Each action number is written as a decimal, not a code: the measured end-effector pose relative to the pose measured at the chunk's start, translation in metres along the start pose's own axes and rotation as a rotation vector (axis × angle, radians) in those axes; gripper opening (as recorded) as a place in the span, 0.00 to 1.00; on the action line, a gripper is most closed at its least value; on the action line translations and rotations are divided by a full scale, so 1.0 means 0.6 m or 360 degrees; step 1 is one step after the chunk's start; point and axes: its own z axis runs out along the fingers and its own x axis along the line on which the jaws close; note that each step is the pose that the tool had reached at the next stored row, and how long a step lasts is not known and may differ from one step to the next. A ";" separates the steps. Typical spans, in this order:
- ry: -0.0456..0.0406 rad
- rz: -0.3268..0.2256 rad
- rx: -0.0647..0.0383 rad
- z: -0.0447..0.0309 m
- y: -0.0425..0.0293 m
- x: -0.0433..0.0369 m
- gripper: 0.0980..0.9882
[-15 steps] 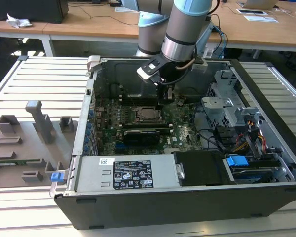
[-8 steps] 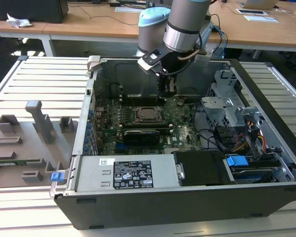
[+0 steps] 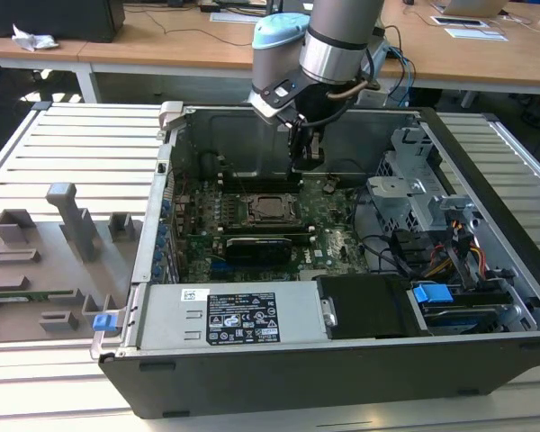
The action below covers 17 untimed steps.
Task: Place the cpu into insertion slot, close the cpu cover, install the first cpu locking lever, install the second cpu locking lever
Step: 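Close the cpu cover, then install the first cpu locking lever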
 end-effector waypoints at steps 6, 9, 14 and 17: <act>0.0000 0.0000 0.0000 0.000 0.000 0.000 0.01; -0.0002 0.0002 -0.0081 0.000 0.000 0.000 0.01; -0.0004 0.0001 -0.0123 0.000 0.000 0.000 0.01; -0.0021 -0.0189 -0.0126 0.000 0.000 0.000 0.01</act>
